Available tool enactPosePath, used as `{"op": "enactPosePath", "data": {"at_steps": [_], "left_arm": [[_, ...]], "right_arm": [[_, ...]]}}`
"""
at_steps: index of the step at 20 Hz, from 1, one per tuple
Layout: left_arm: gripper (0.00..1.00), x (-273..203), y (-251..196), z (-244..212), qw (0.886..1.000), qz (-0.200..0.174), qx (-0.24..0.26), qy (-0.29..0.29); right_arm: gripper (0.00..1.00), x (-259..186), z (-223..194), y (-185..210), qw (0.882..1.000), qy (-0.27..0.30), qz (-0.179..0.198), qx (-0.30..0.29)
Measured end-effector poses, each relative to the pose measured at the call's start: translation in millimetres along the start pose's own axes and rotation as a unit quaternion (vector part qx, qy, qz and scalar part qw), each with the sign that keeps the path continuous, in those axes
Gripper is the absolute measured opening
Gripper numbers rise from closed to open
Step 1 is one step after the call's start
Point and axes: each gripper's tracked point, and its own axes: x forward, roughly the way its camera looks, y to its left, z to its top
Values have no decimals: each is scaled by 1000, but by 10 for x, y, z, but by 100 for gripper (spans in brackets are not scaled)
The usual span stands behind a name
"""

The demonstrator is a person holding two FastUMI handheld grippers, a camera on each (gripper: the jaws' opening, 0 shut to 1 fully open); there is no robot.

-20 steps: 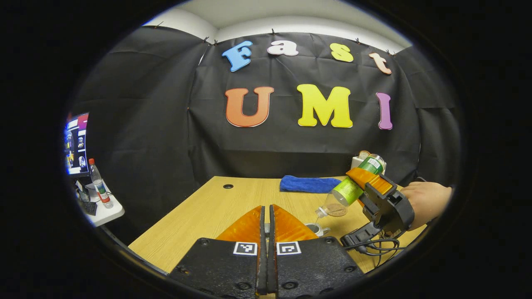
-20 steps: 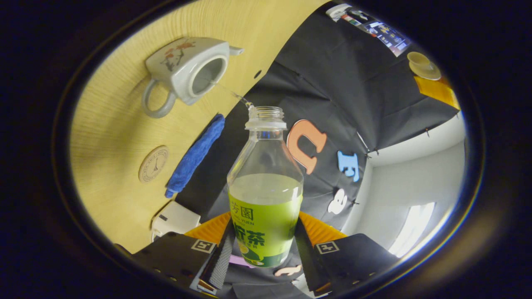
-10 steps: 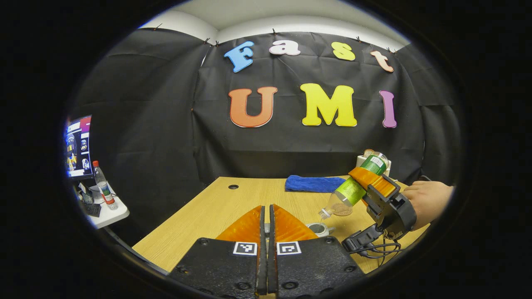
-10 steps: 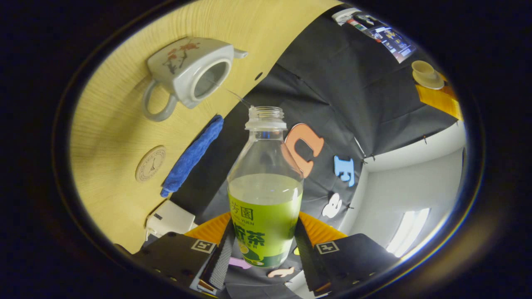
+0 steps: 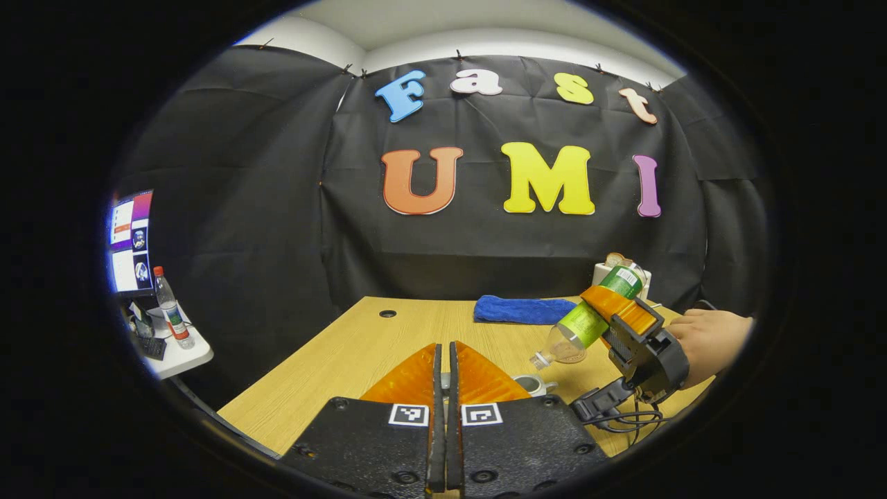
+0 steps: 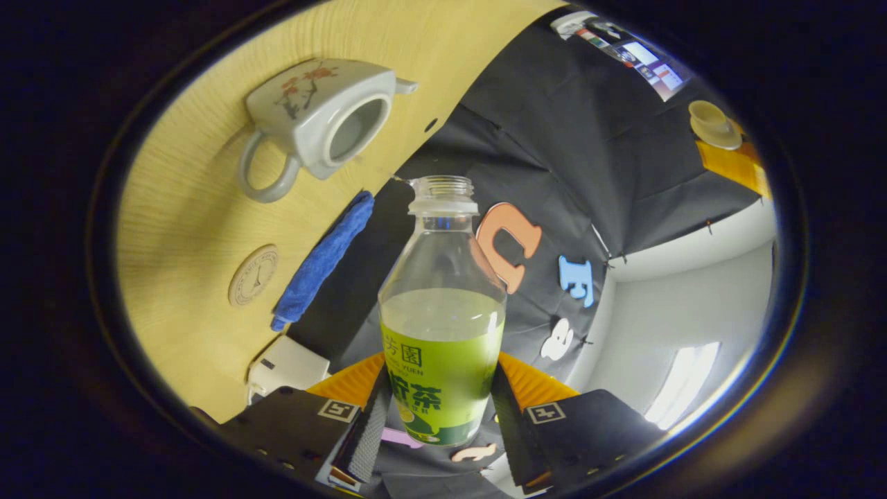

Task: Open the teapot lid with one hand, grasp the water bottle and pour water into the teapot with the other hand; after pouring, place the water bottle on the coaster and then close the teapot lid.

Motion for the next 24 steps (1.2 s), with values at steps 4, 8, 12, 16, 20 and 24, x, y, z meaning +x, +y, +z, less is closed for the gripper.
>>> {"op": "enactPosePath", "data": {"at_steps": [4,8,12,16,20,24], "left_arm": [[3,18,32,-2,1000,4,0,1],[3,-4,46,15,1000,5,-4,-1],[3,2,34,20,1000,2,-8,-1],[3,28,50,-7,1000,6,-13,3],[4,37,77,-21,1000,11,-18,5],[4,20,118,11,999,22,-26,1]], "right_arm": [[72,12,-36,232,994,14,54,93],[72,11,-3,568,966,25,120,226],[72,55,8,730,920,31,157,357],[75,146,13,693,872,17,143,468],[75,237,-13,761,808,31,156,567],[73,405,-42,847,681,53,194,704]]}}
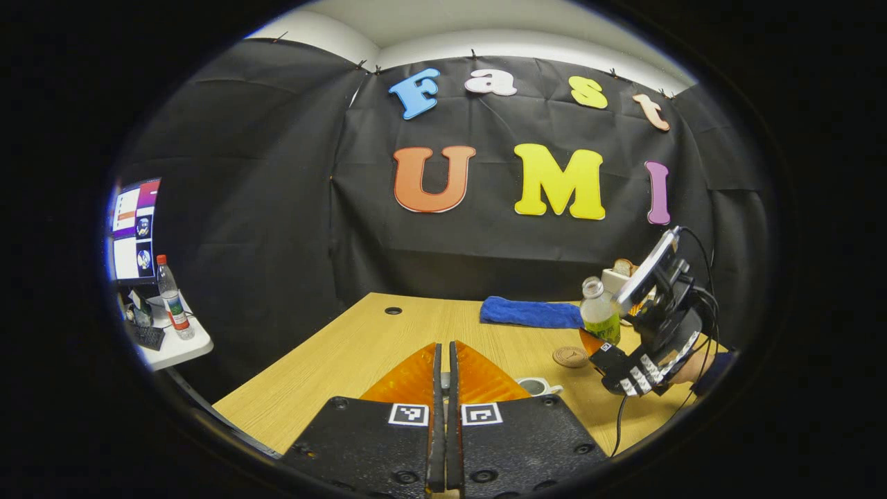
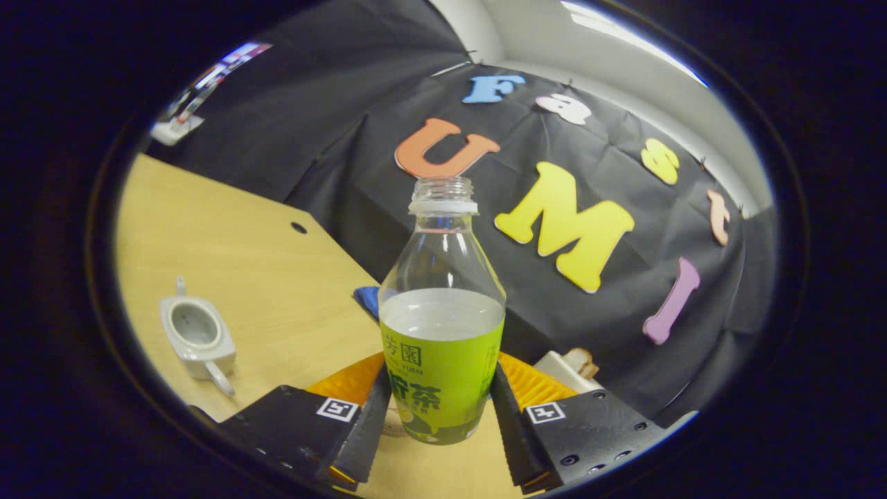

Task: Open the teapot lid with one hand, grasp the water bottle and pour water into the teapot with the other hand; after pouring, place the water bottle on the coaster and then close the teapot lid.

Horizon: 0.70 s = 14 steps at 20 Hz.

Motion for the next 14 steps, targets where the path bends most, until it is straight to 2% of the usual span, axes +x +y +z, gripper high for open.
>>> {"op": "enactPosePath", "data": {"at_steps": [1,3,4,6,11,14], "left_arm": [[4,4,26,14,1000,7,-2,0],[4,5,21,18,1000,12,-1,-3],[3,3,16,42,1000,14,-1,-6],[4,6,4,73,1000,14,-6,-14],[4,47,-127,65,1000,-3,-6,-19],[4,63,-132,27,1000,-1,3,-12]], "right_arm": [[73,42,-2,51,998,9,27,54],[72,154,-26,0,990,26,40,133],[75,231,-42,-57,986,35,38,159],[72,341,-111,-81,979,51,42,195],[72,625,-426,16,969,82,38,231],[75,700,-464,2,972,79,24,219]]}}
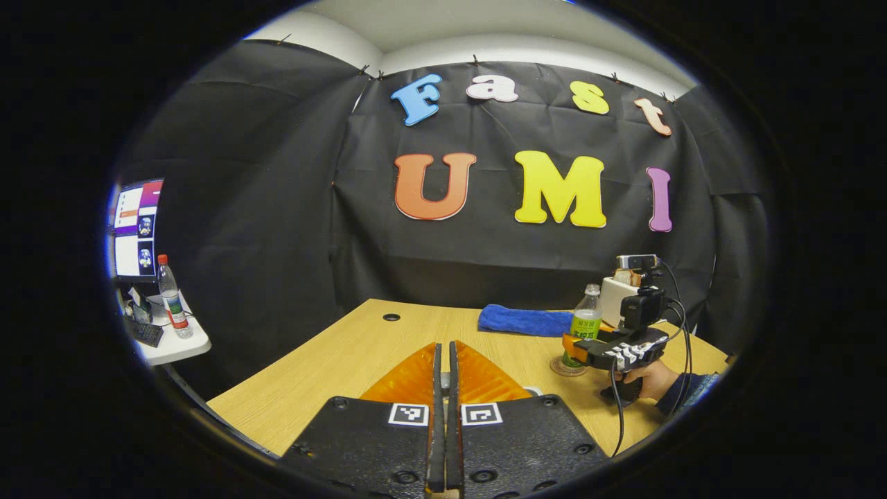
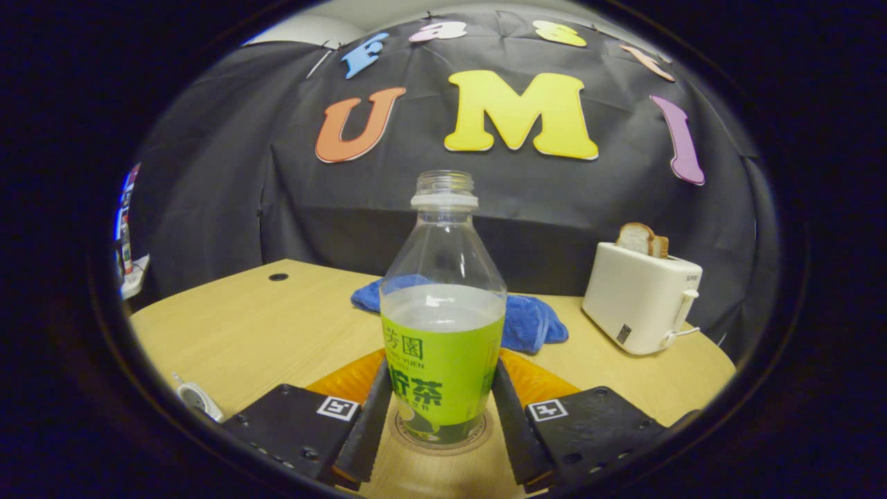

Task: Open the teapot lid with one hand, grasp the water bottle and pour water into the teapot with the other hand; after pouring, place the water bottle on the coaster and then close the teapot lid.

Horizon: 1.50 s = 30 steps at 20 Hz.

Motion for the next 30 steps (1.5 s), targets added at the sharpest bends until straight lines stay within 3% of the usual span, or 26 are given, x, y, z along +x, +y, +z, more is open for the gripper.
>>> {"op": "enactPosePath", "data": {"at_steps": [6,8,9,12,16,18,24,30], "left_arm": [[4,27,-60,-41,1000,-5,6,7],[4,25,-70,-63,1000,-6,10,9],[4,28,-78,-59,1000,-6,12,9],[4,37,-136,-60,1000,-12,15,8],[3,46,-347,-71,999,-40,12,7],[4,75,-411,-96,999,-46,20,8],[4,127,-501,-195,998,-44,34,19],[3,185,-674,-297,997,-66,34,25]], "right_arm": [[75,-17,-17,-11,1000,2,0,-1],[82,-44,-30,-37,1000,7,-6,-2],[78,-62,-34,-31,1000,10,-6,-6],[83,-167,33,27,1000,6,7,3],[85,-385,234,53,999,-17,25,12],[93,-518,345,32,999,-36,28,11],[94,-687,487,-134,998,-65,15,-1],[94,-1057,637,-294,995,-96,29,14]]}}
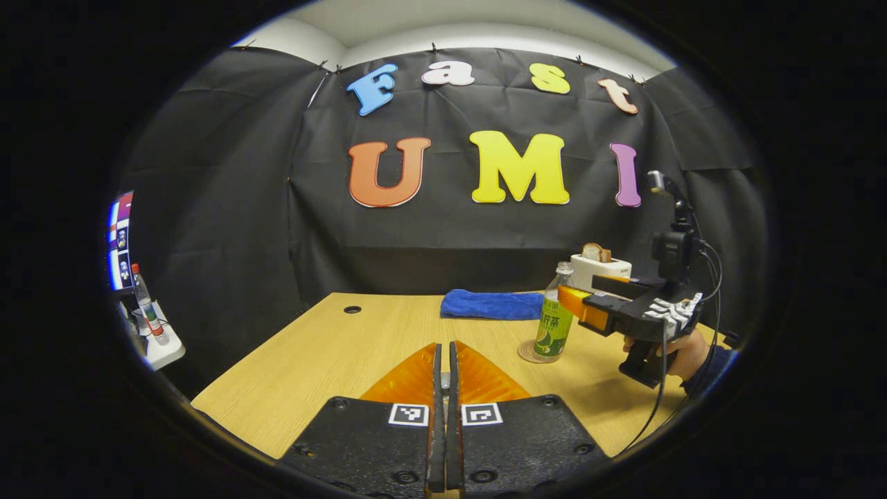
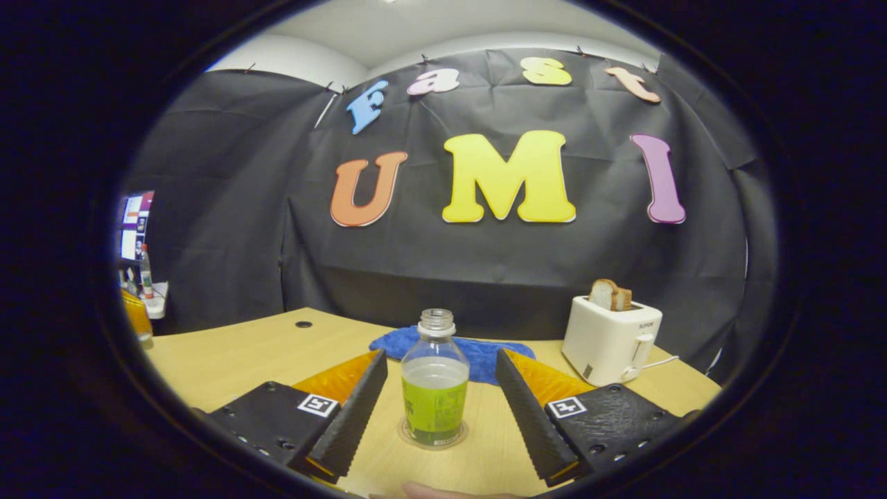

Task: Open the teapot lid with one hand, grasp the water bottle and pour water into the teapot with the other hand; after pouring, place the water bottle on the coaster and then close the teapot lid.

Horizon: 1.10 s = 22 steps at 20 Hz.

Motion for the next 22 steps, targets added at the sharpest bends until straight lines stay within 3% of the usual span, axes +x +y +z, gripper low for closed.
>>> {"op": "enactPosePath", "data": {"at_steps": [4,12,20,22], "left_arm": [[3,135,-258,-162,999,-36,-5,20],[4,411,-548,-541,994,-70,23,79],[4,893,-455,-779,992,-51,-18,110],[4,946,-452,-780,993,-44,-20,107]], "right_arm": [[94,-375,-3,-222,1000,-17,-12,11],[94,-1127,-227,-649,999,-21,-33,-3],[96,-1332,-111,-727,998,-52,-25,-6],[92,-1325,-154,-733,999,-45,-19,-2]]}}
